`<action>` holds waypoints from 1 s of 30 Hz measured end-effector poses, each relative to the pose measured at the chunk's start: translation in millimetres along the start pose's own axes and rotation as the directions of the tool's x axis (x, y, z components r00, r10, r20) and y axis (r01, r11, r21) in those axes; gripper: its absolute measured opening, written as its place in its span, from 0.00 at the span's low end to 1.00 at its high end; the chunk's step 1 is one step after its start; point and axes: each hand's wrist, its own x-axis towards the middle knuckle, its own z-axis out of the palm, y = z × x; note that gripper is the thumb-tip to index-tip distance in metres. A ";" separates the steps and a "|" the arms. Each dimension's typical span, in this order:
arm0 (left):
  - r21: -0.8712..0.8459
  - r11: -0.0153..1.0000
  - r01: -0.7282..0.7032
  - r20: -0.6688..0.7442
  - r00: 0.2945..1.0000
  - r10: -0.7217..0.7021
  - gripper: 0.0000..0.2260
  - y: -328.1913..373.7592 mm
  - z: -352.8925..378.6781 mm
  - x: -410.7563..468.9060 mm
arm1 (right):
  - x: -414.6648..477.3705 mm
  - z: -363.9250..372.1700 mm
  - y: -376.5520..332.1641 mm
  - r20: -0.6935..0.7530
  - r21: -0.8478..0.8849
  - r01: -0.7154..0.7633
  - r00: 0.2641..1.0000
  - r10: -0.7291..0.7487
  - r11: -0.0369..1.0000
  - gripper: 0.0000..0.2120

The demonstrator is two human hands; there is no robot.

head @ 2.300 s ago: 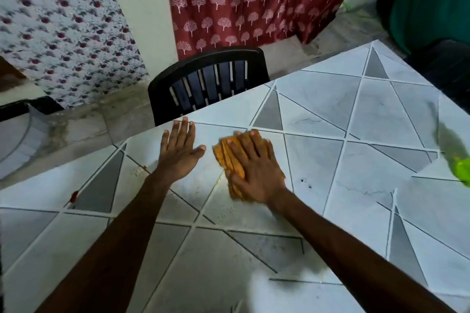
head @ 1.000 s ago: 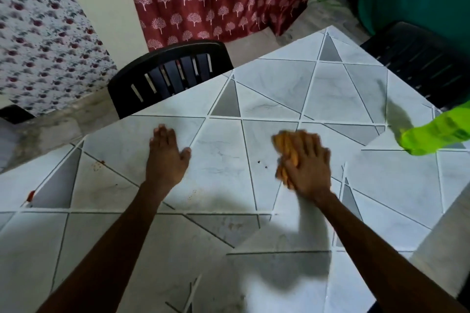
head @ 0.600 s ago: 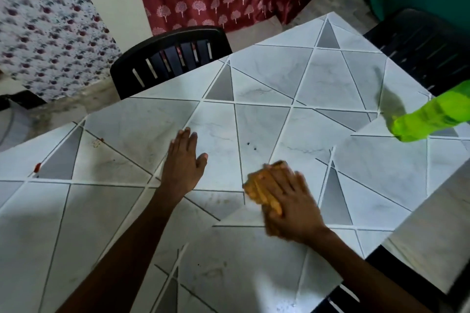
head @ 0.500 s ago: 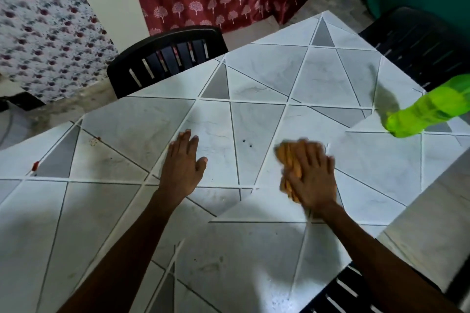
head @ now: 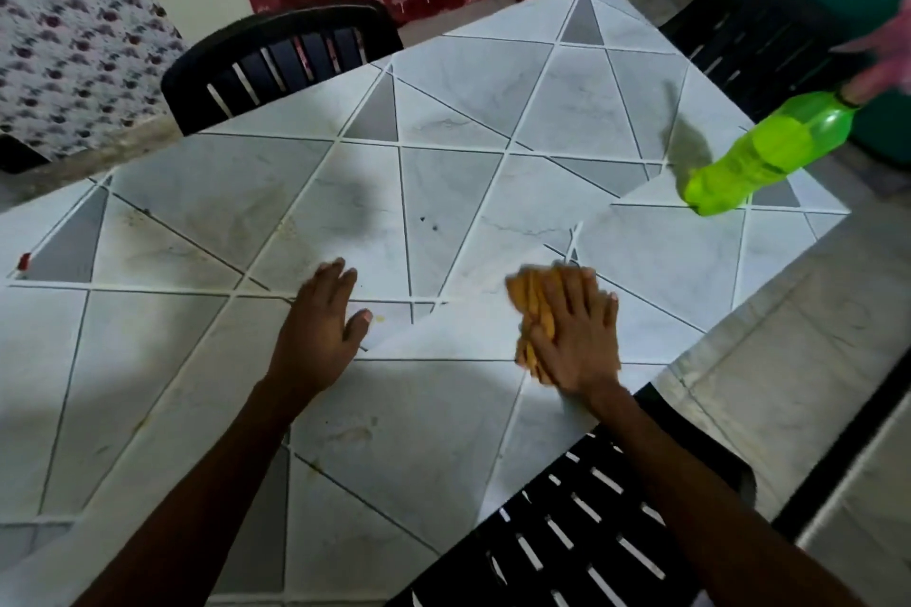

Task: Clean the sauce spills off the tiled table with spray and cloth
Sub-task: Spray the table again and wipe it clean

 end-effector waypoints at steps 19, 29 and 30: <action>0.003 0.965 0.263 0.092 0.961 -0.262 0.30 56.8 22.2 -3.5 | -17.1 10.4 -58.0 0.062 -0.025 0.409 0.911 -0.407 0.912 0.35; 0.023 0.967 0.255 0.090 0.962 -0.256 0.32 68.7 33.6 -1.0 | 13.2 -11.8 83.9 -0.055 0.092 -0.347 0.934 0.353 0.933 0.36; 0.032 0.966 0.256 0.104 0.960 -0.258 0.32 68.2 33.8 -0.6 | -8.1 -5.3 75.8 -0.053 0.104 -0.378 0.921 0.385 0.920 0.36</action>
